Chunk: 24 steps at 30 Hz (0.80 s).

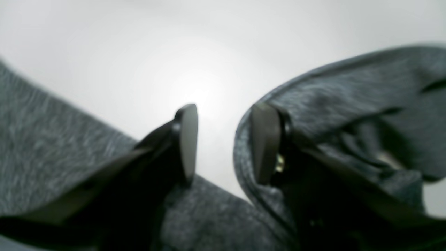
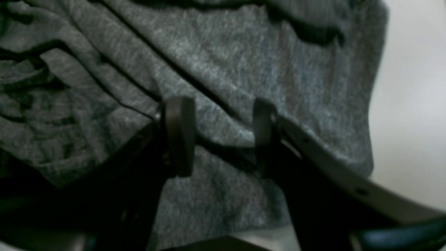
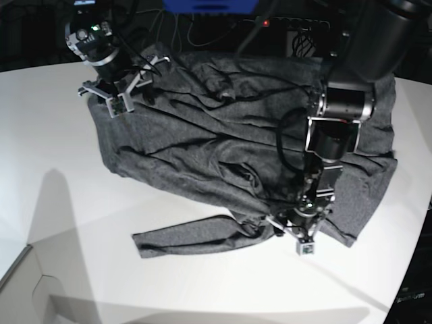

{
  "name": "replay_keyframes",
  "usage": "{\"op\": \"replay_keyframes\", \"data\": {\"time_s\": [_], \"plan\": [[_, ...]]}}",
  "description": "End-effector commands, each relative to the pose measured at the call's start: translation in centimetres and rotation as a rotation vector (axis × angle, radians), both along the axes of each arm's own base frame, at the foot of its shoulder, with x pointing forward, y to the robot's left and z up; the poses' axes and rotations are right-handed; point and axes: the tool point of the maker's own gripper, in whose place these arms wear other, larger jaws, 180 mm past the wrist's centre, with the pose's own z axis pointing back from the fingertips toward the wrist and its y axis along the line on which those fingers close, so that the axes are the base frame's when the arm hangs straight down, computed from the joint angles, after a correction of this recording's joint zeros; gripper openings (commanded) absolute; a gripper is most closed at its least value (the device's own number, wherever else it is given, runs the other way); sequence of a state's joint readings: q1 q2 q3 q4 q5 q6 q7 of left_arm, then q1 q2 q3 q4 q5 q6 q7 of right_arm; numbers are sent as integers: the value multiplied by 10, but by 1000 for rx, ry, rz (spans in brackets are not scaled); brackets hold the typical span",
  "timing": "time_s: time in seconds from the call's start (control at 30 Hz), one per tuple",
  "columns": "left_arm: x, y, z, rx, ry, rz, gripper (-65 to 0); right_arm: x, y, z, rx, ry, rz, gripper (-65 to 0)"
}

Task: Layout the t-shirt on the table in an organized manner, then fold the t-shirt properly
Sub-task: 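Drag the grasped sleeve back toward the left gripper's side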

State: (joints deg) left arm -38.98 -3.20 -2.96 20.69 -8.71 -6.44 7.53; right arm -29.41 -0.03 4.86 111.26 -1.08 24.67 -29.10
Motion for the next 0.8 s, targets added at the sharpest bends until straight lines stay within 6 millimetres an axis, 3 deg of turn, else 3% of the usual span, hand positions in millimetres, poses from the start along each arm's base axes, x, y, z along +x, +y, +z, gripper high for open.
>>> {"op": "replay_keyframes", "data": {"time_s": [0.0, 0.1, 0.2, 0.33, 0.4, 0.5, 0.6, 0.7, 0.77], "plan": [[21, 13, 31, -12, -81, 36, -403, 5, 3, 9, 19, -39, 2, -377], [13, 29, 34, -56, -95, 99, -403, 5, 2, 9, 18, -39, 3, -377], [15, 40, 74, -80, -201, 134, -403, 5, 2, 9, 18, -39, 3, -377], [17, 11, 141, -97, -353, 82, -403, 6, 2, 10, 18, -42, 3, -377], [18, -20, 157, -79, -370, 0, -403, 8, 2, 11, 18, -48, 3, -377], [18, -80, 156, -13, -351, -177, -403, 9, 2, 11, 18, -50, 3, -377], [20, -126, 137, 62, -289, -319, -403, 9, 2, 11, 18, -50, 3, -377], [23, -144, 102, 130, -172, -390, -403, 8, 2, 11, 18, -47, 3, -377], [25, -143, 83, 140, -111, -386, -403, 7, 2, 10, 17, -44, 2, -377]]}}
